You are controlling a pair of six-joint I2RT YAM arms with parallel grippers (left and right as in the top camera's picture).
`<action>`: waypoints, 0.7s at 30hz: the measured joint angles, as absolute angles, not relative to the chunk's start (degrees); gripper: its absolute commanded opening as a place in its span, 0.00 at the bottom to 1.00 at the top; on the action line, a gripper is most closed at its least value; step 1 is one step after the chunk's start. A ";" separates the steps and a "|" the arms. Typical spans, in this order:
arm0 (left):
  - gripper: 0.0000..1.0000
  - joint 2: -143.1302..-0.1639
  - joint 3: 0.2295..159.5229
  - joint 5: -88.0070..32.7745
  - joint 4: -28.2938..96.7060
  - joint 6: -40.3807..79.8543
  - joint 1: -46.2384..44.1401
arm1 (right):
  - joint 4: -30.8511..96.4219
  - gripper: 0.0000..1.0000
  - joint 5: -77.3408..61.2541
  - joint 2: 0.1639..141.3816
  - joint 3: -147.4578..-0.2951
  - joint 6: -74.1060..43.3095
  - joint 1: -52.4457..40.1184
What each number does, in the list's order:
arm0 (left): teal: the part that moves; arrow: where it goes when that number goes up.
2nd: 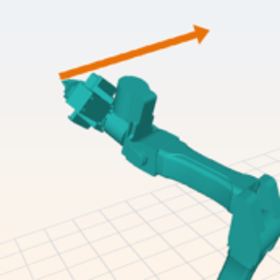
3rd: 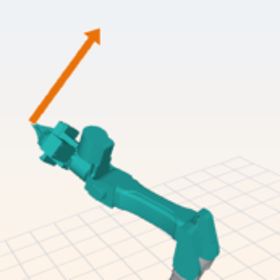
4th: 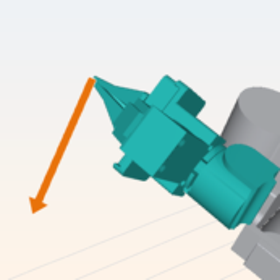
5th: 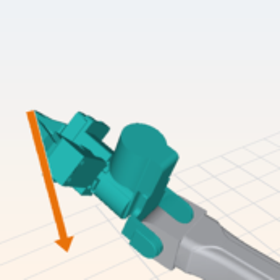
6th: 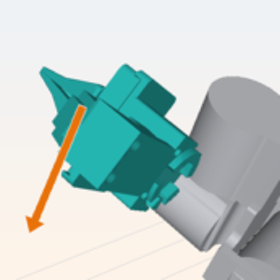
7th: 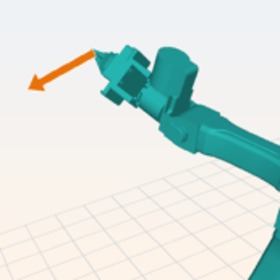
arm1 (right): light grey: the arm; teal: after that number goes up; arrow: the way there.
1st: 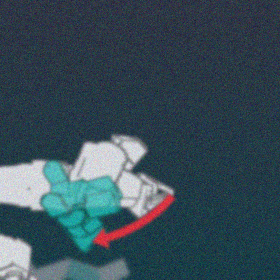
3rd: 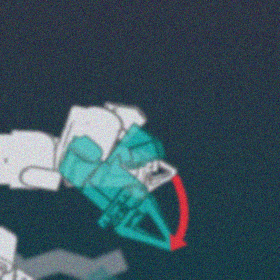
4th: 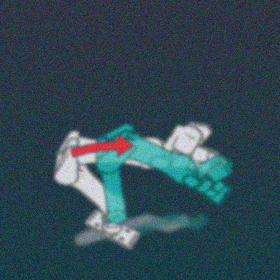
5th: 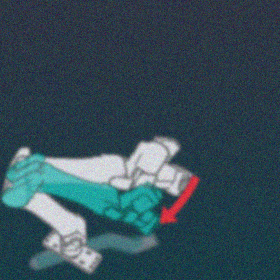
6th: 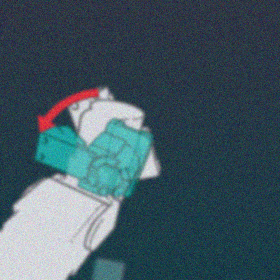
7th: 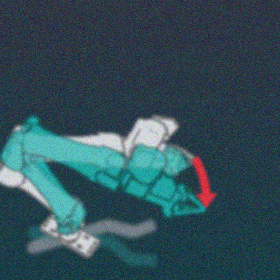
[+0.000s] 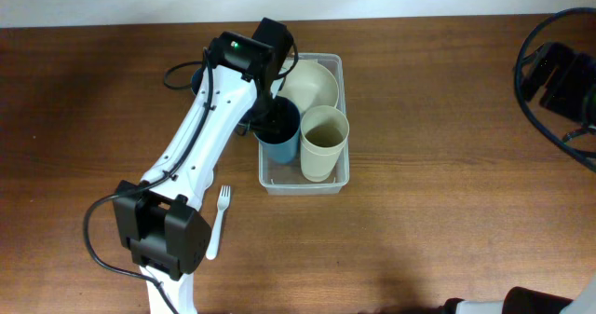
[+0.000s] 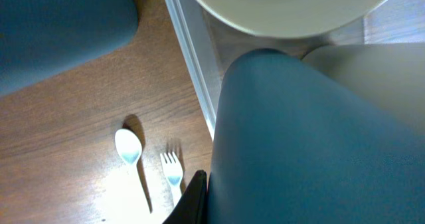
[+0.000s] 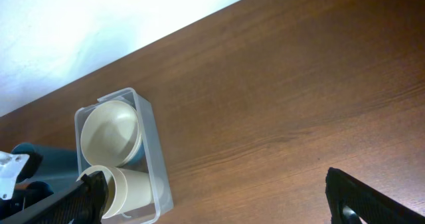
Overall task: Pack container
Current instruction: 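Lower the blue cup into the container beside the cream cups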
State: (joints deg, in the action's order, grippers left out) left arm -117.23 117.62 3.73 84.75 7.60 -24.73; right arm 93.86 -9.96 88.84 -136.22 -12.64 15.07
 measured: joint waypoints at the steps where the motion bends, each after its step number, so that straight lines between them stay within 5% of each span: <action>1: 0.06 -117.23 117.62 3.81 84.47 7.60 -24.75 | 93.86 0.99 -9.96 88.84 -136.25 -12.64 15.07; 10: 0.08 -117.67 117.40 3.36 85.97 7.62 -24.75 | 93.86 0.99 -9.96 88.84 -136.22 -12.62 15.07; 15: 0.23 -117.86 117.36 3.16 86.11 7.90 -24.73 | 93.89 0.99 -9.96 88.84 -136.22 -12.62 15.07; 21: 0.24 -120.86 117.30 2.96 85.97 8.01 -24.75 | 93.86 0.99 -9.96 88.84 -136.22 -12.62 15.07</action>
